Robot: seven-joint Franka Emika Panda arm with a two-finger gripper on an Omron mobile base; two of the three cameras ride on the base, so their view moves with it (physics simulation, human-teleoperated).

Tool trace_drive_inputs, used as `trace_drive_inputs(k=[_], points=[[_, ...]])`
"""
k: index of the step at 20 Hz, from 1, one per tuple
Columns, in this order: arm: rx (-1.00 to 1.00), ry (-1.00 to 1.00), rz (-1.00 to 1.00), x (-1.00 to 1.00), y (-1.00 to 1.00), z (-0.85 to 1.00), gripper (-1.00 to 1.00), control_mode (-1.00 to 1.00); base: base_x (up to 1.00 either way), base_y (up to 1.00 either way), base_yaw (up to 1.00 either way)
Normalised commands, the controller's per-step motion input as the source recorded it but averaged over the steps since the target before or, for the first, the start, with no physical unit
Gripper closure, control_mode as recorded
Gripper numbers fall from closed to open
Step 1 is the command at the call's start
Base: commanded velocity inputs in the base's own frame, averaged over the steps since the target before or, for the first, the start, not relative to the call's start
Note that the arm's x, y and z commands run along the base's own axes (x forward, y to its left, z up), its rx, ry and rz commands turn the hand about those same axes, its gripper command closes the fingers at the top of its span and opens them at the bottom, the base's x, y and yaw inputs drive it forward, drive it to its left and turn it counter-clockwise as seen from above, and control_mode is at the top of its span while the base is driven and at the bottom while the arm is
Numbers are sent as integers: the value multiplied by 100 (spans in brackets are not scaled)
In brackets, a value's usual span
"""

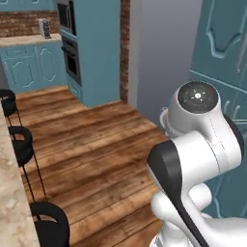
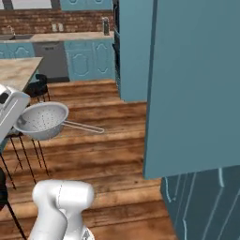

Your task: Open the cabinet and setup a tea strainer by placing it in the bowl upright.

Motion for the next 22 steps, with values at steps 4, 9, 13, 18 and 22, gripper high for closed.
trace_drive_inputs(k=[4, 9, 13, 18, 22], points=[[0, 0, 0, 0, 0, 0, 100, 100, -46, 88, 69], [0, 0, 0, 0, 0, 0, 100, 100, -31, 73, 65], [0, 0, 0, 0, 0, 0, 100, 100, -73, 64, 47], [0, 0, 0, 0, 0, 0, 100, 100, -80, 32, 15], [0, 0, 0, 0, 0, 0, 100, 100, -76, 27, 18]])
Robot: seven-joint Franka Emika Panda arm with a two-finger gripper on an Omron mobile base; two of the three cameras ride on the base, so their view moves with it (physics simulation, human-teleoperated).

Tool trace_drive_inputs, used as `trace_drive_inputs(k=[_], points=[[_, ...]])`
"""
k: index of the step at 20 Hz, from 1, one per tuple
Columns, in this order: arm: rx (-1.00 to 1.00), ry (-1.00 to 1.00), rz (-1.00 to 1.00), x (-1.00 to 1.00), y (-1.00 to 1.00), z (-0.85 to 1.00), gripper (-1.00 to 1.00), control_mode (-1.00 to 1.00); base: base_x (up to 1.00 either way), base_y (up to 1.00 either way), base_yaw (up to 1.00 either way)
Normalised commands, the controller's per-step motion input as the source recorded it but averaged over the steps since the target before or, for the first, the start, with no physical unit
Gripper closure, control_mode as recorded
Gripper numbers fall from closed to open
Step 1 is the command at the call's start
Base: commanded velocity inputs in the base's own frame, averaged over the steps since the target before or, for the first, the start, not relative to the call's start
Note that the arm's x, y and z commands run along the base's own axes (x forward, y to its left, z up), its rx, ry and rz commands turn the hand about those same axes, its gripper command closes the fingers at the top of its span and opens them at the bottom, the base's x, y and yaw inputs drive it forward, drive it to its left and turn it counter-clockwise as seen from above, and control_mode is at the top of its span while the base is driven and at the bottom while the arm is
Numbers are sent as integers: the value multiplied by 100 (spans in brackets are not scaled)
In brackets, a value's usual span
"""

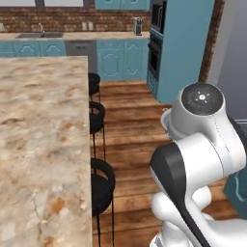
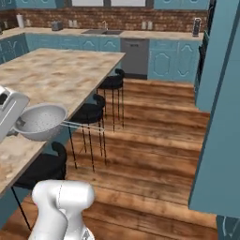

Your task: Open the cabinet and setup a tea strainer by placing it in the bowl upright.

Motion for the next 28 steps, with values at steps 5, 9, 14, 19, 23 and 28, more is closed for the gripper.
trace_drive_inputs(k=[5, 9, 14, 19, 23, 28], points=[[0, 0, 0, 0, 0, 0, 100, 100, -65, 38, 48], [0, 0, 0, 0, 0, 0, 100, 100, -81, 39, 49], [0, 0, 0, 0, 0, 0, 100, 100, -56, 51, 44], [0, 0, 0, 0, 0, 0, 100, 100, -47, 51, 59], [0, 0, 0, 0, 0, 0, 100, 100, -2, 34, 88], [0, 0, 0, 0, 0, 0, 100, 100, 0, 12, 80]])
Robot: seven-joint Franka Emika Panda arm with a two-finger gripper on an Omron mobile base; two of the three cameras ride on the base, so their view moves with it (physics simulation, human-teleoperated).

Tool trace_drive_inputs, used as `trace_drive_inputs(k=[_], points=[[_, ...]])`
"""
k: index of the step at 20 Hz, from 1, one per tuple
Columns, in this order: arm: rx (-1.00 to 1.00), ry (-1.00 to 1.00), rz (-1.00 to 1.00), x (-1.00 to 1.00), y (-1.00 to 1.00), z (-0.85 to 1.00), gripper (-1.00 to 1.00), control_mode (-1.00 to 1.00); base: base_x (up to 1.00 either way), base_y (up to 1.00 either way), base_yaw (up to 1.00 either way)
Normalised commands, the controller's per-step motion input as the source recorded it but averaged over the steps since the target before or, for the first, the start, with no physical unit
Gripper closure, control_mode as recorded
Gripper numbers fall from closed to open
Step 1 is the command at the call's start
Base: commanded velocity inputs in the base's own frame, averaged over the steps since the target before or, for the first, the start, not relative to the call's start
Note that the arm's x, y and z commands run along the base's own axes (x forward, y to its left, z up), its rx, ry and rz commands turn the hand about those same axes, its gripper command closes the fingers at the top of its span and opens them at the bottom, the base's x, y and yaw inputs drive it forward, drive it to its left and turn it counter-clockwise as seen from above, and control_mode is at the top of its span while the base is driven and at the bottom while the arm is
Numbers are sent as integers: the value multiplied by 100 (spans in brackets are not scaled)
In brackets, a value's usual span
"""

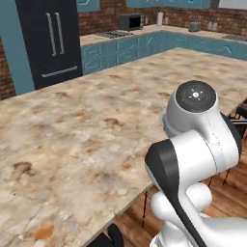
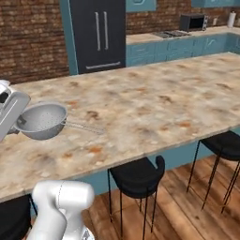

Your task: Open the cabinet and setup a tea strainer by placing it in the bowl upright.

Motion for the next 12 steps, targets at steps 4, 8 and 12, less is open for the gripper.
trace_drive_inputs(k=[4, 8, 12], points=[[0, 0, 0, 0, 0, 0, 100, 100, -27, 52, 57], [0, 0, 0, 0, 0, 0, 100, 100, -58, 59, 40], [0, 0, 0, 0, 0, 0, 100, 100, -41, 38, 70]])
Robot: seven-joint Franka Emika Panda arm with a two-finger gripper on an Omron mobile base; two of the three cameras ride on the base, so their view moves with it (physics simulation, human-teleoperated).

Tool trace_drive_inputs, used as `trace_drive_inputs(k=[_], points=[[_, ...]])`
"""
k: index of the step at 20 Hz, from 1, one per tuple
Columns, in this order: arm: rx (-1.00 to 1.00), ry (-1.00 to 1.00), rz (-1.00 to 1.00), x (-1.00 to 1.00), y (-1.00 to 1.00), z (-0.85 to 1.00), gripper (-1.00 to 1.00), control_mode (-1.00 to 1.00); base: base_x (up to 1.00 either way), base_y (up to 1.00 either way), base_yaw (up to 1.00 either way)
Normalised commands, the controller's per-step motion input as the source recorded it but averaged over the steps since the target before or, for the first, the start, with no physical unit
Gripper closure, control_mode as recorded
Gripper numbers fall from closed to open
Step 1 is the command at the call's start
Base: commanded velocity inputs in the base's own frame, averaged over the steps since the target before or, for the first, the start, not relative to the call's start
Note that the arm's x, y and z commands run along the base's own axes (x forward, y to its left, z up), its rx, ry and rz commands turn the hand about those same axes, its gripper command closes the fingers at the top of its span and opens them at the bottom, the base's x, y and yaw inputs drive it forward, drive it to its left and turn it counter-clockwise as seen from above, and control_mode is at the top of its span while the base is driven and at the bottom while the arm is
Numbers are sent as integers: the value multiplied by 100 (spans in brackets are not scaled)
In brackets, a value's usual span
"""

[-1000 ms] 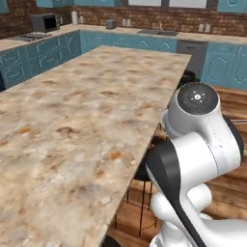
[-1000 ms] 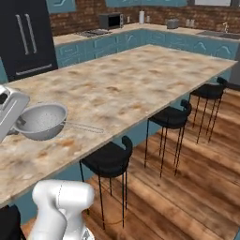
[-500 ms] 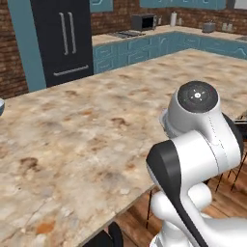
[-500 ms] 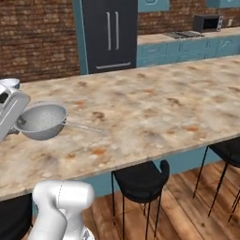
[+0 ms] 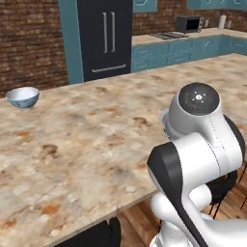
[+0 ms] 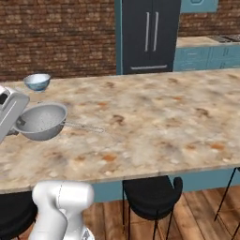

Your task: Open the cabinet and setup a tea strainer by placing it in the bowl upright.

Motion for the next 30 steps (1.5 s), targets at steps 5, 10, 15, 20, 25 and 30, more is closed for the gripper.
trace_drive_inputs(k=[5, 10, 15, 20, 25, 30], points=[[0, 0, 0, 0, 0, 0, 100, 100, -60, 23, 70], [0, 0, 0, 0, 0, 0, 100, 100, -66, 17, 74], [0, 0, 0, 0, 0, 0, 100, 100, -98, 31, 75], [0, 0, 0, 0, 0, 0, 100, 100, -100, 70, 64], [0, 0, 0, 0, 0, 0, 100, 100, -83, 56, 76], [0, 0, 0, 0, 0, 0, 100, 100, -92, 74, 65]])
